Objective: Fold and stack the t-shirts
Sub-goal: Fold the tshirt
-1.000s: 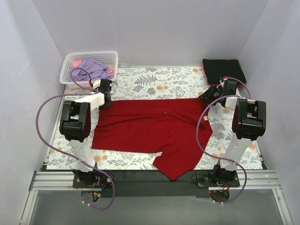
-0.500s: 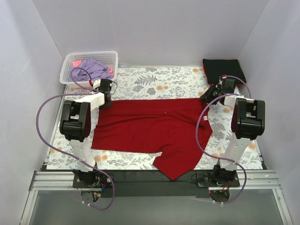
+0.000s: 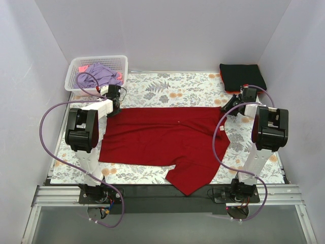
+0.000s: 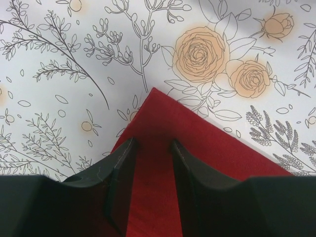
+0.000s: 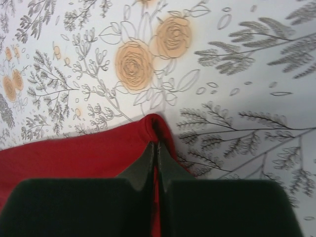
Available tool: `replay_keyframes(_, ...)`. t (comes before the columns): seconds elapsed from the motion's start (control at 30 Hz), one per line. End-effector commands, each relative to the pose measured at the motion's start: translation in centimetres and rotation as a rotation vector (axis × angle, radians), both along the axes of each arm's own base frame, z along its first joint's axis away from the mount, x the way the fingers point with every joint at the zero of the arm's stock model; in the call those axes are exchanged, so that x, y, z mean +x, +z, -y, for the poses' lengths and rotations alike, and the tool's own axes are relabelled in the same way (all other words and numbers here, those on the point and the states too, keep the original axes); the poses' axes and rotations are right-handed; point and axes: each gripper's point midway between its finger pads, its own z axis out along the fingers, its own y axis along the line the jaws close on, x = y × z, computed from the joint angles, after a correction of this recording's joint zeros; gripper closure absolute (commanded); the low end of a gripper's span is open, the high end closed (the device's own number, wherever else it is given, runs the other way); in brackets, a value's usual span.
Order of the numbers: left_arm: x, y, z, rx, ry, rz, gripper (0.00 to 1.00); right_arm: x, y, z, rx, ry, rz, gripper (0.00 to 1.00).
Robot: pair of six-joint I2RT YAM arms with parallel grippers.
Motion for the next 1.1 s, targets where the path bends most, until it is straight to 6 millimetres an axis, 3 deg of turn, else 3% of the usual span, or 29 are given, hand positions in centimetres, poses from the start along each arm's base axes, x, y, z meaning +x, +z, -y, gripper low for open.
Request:
replay_keyframes(0.0, -1.3, -1.7, -1.7, 0.03, 0.039, -0.075, 0.67, 0.0, 0.6, 1.9, -0.004, -0.035, 0.024, 0.97)
replay_keyframes(0.2, -1.3, -2.7, -1.7, 0.035, 0.034, -0.101, 0.66, -0.3, -1.5, 1.4, 0.031, -0.022, -0.013, 0.91)
replay_keyframes(0.33, -1.1, -2.6, -1.7, 0.032, 0.028, -0.094, 0.63, 0.1, -1.1, 1.1, 0.035, 0.011, 0.006, 0.8)
replay_keyframes(0.47, -0.9, -2.3, -1.6, 0.03, 0.017, -0.082, 0.6, 0.7, 1.1, 1.7, -0.009, 0.007, 0.063, 0.64)
replay_keyframes(0.57, -0.5, -1.9, -1.4, 0.023, 0.012, -0.067, 0.58, 0.7, 2.3, 2.0, -0.05, 0.021, 0.078, 0.61)
replay_keyframes(0.7, 0.2, -0.7, -0.8, -0.006, -0.004, -0.035, 0.53, 0.2, 5.7, 0.8, -0.132, 0.086, 0.147, 0.59)
replay_keyframes(0.77, 0.5, 0.5, -0.3, -0.034, -0.016, -0.005, 0.5, -1.6, 5.7, 0.1, -0.174, 0.127, 0.126, 0.59)
replay_keyframes(0.8, 0.6, 1.1, 0.0, -0.046, -0.023, 0.008, 0.48, -2.3, 7.1, -0.6, -0.213, 0.137, 0.148, 0.59)
replay_keyframes(0.87, 0.8, 2.9, 0.5, -0.076, -0.033, 0.053, 0.45, -4.3, 6.6, -1.4, -0.248, 0.16, 0.135, 0.59)
replay_keyframes(0.9, 0.9, 3.7, 0.8, -0.086, -0.039, 0.071, 0.42, -5.1, 7.8, -2.2, -0.282, 0.18, 0.161, 0.59)
replay_keyframes(0.97, 0.9, 4.8, 1.4, -0.112, -0.052, 0.097, 0.38, -7.1, 7.0, -2.7, -0.298, 0.2, 0.135, 0.57)
replay_keyframes(1.0, 1.0, 6.5, 1.7, -0.121, -0.062, 0.138, 0.37, -8.0, 7.5, -3.9, -0.304, 0.227, 0.151, 0.56)
replay_keyframes(1.07, 0.9, 8.0, 2.2, -0.138, -0.076, 0.17, 0.34, -10.3, 6.1, -4.5, -0.296, 0.251, 0.111, 0.55)
